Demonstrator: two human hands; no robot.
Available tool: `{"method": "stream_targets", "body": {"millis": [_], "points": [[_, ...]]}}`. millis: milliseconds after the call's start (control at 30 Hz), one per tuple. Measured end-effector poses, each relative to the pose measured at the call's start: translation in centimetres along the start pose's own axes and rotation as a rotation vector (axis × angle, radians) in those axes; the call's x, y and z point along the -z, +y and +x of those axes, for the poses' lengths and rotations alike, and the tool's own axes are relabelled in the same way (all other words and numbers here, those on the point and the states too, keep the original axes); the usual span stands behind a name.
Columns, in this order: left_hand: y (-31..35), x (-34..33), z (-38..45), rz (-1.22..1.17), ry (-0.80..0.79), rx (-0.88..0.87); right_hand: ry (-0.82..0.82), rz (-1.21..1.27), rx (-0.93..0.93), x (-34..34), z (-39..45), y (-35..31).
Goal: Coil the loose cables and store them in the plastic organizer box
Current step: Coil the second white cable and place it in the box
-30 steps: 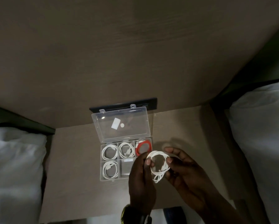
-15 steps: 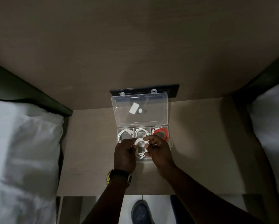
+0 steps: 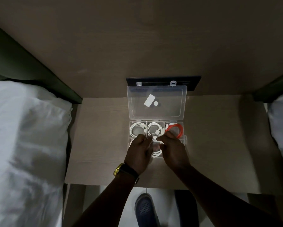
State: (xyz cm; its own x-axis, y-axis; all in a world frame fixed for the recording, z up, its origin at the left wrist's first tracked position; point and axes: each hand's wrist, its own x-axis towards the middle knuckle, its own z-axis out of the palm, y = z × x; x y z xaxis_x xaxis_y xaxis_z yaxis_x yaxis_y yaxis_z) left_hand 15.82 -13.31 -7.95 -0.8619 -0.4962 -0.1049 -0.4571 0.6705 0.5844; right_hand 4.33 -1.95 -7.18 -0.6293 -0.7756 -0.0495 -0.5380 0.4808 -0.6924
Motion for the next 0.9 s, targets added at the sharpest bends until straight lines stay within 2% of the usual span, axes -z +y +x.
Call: {"method": "stream_targets", "body": {"millis": [167, 400, 567, 733, 900], "points": [[-1.2, 0.0, -1.0, -0.035, -0.079, -0.068, -0.105, -0.111, 0.09, 0.0, -0.5, 1.2], [-0.6, -0.2, -0.9, 0.12, -0.12, -0.086, -0.226, -0.349, 0.21, 0.9, -1.6, 2.6], [0.0, 0.1, -0.7, 0.238, -0.154, -0.098, -0.246, -0.443, 0.207, 0.7, -1.4, 2.2], [0.1, 0.3, -0.1, 0.249, -0.197, -0.038, -0.2, -0.415, 0.161, 0.7, -1.9, 2.3], [0.0, -0.3, 0.2, 0.252, -0.201, -0.011, -0.266, -0.479, 0.086, 0.1, -1.0, 0.9]]}}
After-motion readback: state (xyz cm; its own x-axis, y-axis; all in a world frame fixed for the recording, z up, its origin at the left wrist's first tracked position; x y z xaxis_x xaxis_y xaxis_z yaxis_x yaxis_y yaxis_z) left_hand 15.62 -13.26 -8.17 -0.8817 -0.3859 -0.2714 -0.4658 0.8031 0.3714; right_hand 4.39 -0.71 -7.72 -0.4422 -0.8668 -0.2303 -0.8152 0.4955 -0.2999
